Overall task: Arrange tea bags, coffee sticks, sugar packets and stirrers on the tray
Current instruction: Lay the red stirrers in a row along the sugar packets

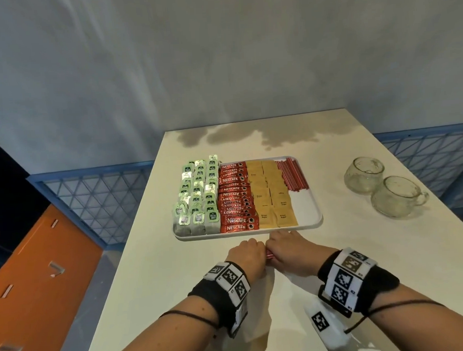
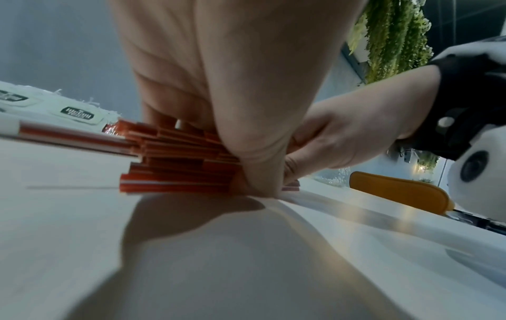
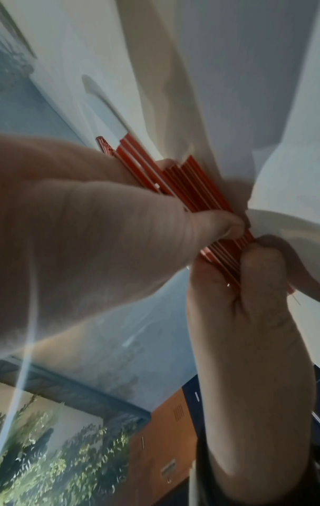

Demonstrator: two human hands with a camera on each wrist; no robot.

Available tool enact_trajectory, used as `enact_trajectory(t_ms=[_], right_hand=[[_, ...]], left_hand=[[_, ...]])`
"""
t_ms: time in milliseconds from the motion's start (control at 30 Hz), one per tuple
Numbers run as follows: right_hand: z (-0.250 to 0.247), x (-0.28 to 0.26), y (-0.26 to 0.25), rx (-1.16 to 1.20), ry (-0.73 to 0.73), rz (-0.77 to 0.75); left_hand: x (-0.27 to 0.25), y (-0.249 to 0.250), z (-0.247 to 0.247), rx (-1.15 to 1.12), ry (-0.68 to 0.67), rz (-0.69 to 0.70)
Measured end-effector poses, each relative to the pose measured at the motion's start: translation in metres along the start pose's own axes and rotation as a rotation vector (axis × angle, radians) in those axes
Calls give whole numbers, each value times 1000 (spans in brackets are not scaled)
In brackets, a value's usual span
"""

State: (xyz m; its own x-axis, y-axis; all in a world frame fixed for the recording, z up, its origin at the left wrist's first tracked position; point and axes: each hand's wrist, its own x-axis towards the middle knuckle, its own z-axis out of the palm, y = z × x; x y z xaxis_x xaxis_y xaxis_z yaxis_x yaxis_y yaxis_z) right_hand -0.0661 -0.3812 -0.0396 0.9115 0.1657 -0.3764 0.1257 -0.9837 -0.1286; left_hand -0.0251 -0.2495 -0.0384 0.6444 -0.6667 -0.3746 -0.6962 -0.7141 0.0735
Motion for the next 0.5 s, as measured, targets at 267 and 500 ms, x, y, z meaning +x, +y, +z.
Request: enact_trajectory(t_ms=[267,500], right_hand=[[-26,-2,-9,23,-137,-64],[-61,-2,0,62,-14,-118]], left_hand=[[-3,-15,1,-195,-73,39],[-10,-25,-11,-536,-153,62]])
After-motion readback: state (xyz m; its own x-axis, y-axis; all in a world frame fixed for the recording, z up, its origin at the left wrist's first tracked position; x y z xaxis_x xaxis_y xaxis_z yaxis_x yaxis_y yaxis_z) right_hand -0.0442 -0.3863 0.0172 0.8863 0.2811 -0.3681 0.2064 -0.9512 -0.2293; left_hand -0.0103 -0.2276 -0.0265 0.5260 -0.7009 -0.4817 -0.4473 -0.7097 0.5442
